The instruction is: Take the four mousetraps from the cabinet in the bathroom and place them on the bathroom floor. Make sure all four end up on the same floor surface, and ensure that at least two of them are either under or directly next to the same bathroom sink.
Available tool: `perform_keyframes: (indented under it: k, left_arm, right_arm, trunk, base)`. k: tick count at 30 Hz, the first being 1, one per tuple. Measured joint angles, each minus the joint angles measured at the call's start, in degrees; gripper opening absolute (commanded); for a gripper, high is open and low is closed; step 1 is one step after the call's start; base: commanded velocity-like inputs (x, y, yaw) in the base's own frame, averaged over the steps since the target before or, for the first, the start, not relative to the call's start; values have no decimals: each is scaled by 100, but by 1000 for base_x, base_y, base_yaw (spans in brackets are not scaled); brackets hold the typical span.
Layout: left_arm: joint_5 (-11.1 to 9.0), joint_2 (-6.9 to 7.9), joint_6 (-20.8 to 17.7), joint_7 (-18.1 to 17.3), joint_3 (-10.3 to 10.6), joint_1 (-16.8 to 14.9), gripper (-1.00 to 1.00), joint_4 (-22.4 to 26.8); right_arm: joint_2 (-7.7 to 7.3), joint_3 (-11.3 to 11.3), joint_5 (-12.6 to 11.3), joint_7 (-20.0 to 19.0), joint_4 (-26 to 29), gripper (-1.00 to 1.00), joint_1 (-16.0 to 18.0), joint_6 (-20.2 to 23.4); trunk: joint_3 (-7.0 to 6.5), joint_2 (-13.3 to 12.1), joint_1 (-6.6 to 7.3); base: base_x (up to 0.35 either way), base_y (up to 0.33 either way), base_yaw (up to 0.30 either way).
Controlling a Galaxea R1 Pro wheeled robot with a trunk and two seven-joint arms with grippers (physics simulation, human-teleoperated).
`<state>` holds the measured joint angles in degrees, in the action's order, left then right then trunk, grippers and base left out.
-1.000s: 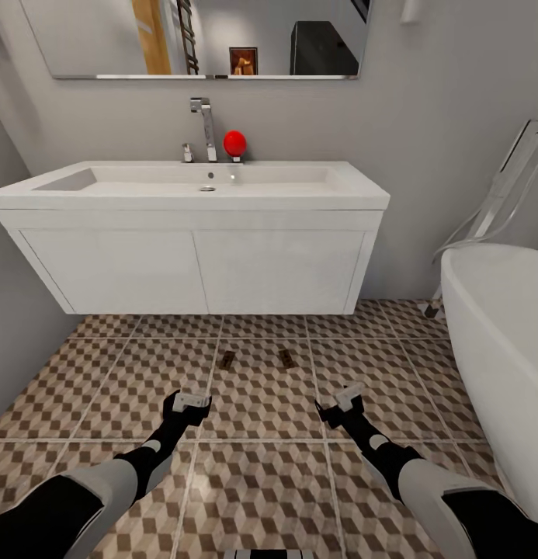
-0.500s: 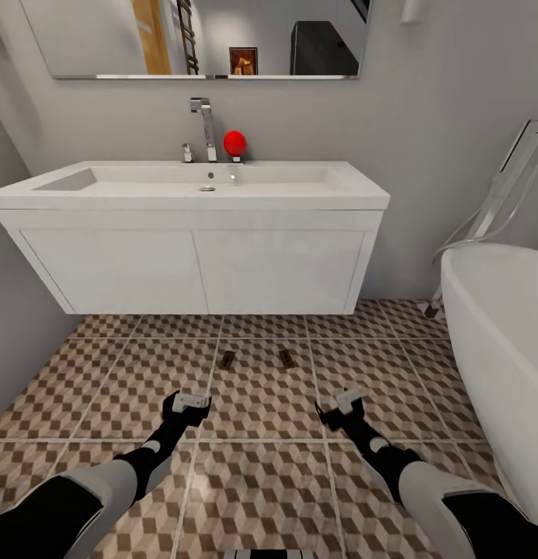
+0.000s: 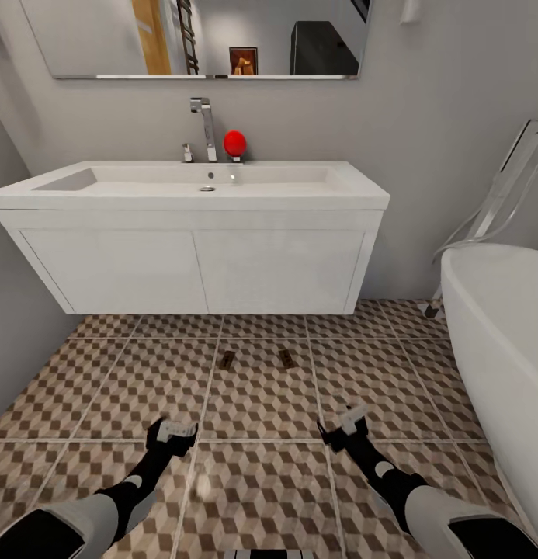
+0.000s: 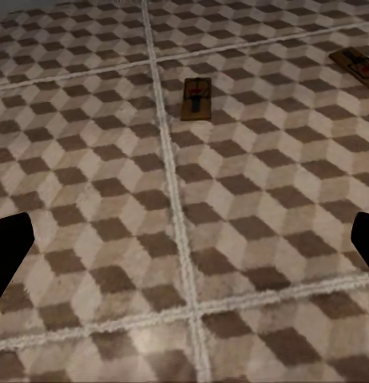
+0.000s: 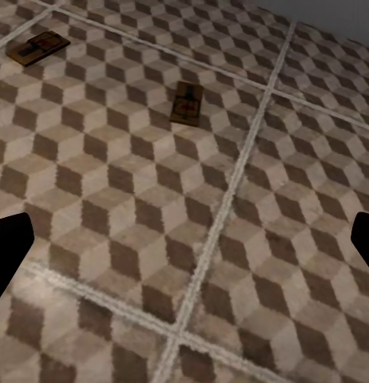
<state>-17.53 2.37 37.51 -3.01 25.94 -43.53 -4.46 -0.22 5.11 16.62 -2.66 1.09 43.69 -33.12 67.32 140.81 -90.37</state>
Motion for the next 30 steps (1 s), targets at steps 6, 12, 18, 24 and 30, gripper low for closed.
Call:
perform_keyframes:
  k: [6, 12, 18, 24, 30]
  left_arm:
    - [-5, 109, 129, 0, -5, 93, 100, 0]
    - [-5, 124, 146, 2, 1, 133, 100, 0]
    - [-6, 126, 142, 6, 1, 140, 100, 0]
    - [-3, 119, 136, 7, 1, 142, 100, 0]
    - [0, 111, 133, 9, 1, 142, 100, 0]
  right_arm:
    - [3, 0, 1, 10, 0, 100, -56, -77]
    - [2, 0, 1, 13, 0, 100, -65, -90]
    - [-1, -1, 1, 13, 0, 100, -69, -92]
    - [-9, -8, 1, 13, 0, 100, -71, -85]
    - [-25, -6, 0, 13, 0, 100, -73, -83]
  trunk:
    - [0, 0, 0]
    - [0, 0, 0]
    - [0, 0, 0]
    - [0, 0, 0]
    - [-36, -79, 44]
  base:
    - [0, 0, 0]
    - [0, 0, 0]
    - [0, 0, 0]
    - [0, 0, 0]
    - [0, 0, 0]
